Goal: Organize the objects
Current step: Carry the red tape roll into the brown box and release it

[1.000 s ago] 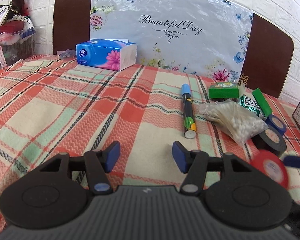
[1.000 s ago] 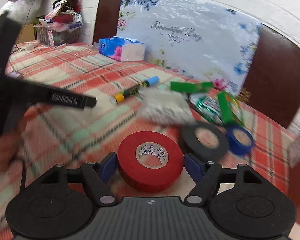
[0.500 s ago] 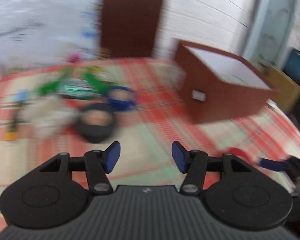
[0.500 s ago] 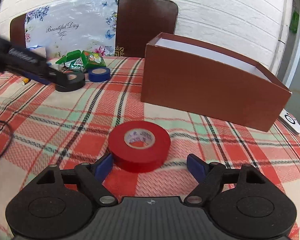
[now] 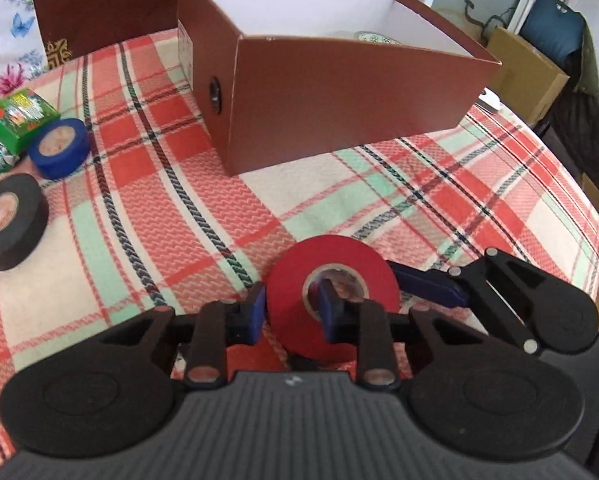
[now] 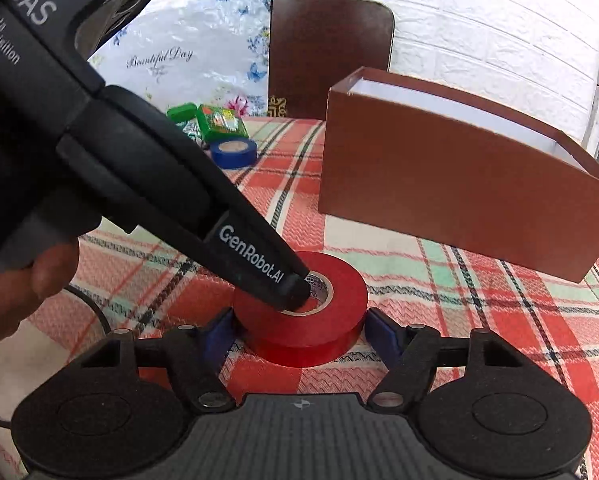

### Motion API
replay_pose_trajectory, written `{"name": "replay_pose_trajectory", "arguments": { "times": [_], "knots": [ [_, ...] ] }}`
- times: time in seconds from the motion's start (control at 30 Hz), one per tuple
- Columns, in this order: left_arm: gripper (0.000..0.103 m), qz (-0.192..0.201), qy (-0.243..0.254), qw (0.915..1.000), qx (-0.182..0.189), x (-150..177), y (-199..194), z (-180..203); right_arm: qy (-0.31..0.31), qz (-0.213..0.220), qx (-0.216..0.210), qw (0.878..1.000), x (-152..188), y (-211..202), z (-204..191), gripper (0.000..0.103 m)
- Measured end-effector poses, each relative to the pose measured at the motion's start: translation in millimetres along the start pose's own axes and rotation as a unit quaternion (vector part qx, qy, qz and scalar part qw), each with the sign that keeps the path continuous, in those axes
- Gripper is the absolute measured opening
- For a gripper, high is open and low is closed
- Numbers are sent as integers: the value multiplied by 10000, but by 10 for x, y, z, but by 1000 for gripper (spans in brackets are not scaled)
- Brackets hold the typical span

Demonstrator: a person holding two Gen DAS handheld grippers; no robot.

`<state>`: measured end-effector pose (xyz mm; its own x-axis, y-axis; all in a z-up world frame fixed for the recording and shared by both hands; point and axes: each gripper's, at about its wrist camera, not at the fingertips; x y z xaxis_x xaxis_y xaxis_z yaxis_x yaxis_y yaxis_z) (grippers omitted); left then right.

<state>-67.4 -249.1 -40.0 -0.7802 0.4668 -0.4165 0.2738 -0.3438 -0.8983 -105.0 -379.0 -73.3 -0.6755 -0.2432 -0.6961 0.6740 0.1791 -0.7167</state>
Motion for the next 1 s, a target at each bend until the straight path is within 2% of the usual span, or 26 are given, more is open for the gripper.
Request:
{"name": "replay_pose_trajectory", "arguments": {
  "times": [0.07, 0.13, 0.27, 0.37, 0.5, 0.6, 0.67, 0.77, 0.9, 1.0],
  "knots": [
    [30, 75, -32, 10000, 18, -81, -118, 20, 95, 227, -59, 9997, -35, -93, 64, 70],
    [30, 403, 85, 9992, -4, -213, -353, 83, 81, 657, 66, 9978, -139, -246, 139, 70],
    [30, 1233, 416, 9912, -231, -633, -791, 251, 26, 1453, 421, 9885, -554, -435, 358, 70],
    [30, 1549, 406, 9864, -367, -1019, -859, 255, 104, 1704, 486, 9841, -902, -366, 568, 70],
    [30, 1324, 202, 9899, -469, -1475, -612, 107, 309, 1419, 402, 9886, -1215, 24, 812, 70],
    [30, 1023, 94, 9934, -512, -1632, -353, 15, 539, 1034, 247, 9929, -1307, 316, 946, 70],
    [30, 905, 55, 9941, -591, -1668, -207, -15, 657, 1038, 174, 9923, -1303, 407, 1003, 70],
    [31, 915, 114, 9937, -641, -1642, -123, -6, 651, 1114, 306, 9912, -1287, 417, 1026, 74],
    [32, 932, 116, 9938, -590, -1581, -161, 19, 807, 1130, 296, 9899, -1246, 323, 1056, 73],
    [37, 1013, 43, 9933, -556, -1485, -282, 37, 851, 1226, 321, 9883, -1185, 154, 1018, 73]
  ]
}}
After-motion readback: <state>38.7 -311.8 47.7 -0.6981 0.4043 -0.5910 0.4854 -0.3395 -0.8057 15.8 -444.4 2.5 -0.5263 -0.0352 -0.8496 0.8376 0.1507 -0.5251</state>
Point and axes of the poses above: each gripper's, at about its wrist camera, not at the fingertips, and y roughly the way its jaws point, z to its right, x to its underside, and after that the axes turned 11 degrees about -z, right-handed
